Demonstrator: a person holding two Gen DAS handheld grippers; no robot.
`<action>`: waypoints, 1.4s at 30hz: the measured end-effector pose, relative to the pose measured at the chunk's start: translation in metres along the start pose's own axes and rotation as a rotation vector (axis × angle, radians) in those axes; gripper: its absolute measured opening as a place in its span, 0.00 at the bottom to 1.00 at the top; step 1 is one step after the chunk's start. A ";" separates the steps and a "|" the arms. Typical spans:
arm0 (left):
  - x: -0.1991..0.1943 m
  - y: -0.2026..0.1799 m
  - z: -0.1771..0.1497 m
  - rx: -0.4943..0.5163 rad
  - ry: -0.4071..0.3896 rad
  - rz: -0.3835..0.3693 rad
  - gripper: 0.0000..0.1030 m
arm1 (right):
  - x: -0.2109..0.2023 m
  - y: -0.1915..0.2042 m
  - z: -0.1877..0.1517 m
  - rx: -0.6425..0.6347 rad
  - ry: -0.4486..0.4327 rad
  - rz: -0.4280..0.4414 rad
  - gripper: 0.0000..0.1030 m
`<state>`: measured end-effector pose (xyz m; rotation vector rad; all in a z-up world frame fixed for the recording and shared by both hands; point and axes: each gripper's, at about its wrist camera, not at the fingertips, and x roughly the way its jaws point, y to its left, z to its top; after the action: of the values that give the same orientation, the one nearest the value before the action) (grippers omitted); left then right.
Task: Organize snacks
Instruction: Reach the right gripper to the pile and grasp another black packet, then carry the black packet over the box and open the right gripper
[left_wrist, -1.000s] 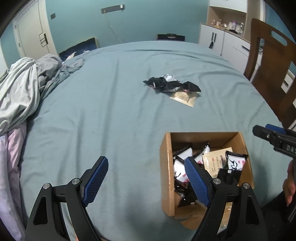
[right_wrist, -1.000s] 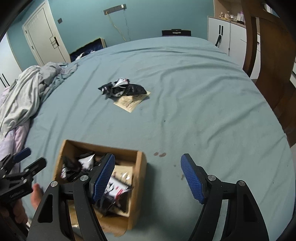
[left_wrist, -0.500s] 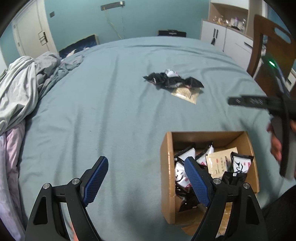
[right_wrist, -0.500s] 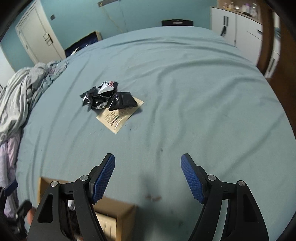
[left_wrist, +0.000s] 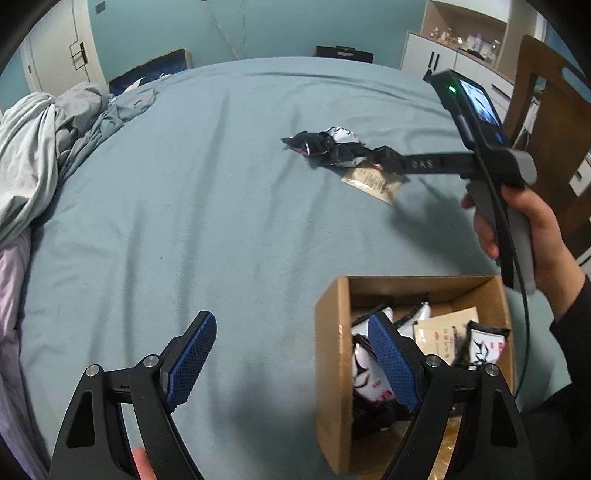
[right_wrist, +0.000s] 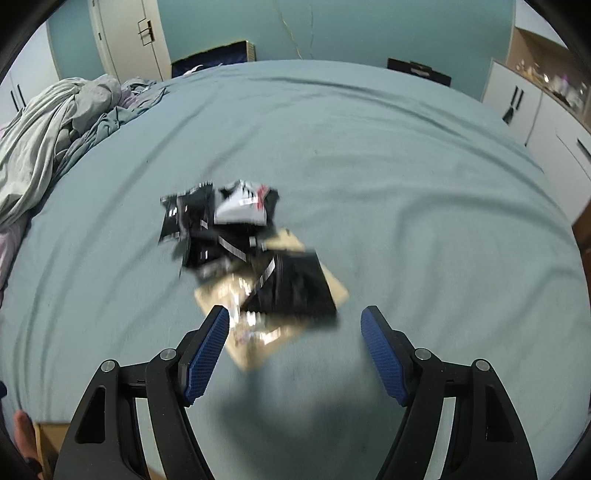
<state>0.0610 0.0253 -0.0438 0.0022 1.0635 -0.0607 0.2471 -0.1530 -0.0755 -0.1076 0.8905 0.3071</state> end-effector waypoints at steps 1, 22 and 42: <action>0.002 0.001 0.001 -0.005 0.004 -0.002 0.83 | 0.007 0.001 0.004 -0.006 0.008 -0.008 0.71; 0.052 -0.031 0.098 0.056 0.018 -0.037 0.83 | -0.080 -0.033 -0.030 0.322 -0.027 0.069 0.53; 0.186 -0.071 0.191 -0.067 0.189 -0.063 0.48 | -0.167 -0.012 -0.138 0.423 -0.129 0.107 0.53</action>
<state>0.3146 -0.0602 -0.1112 -0.0880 1.2545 -0.0829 0.0491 -0.2313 -0.0327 0.3486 0.8178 0.2172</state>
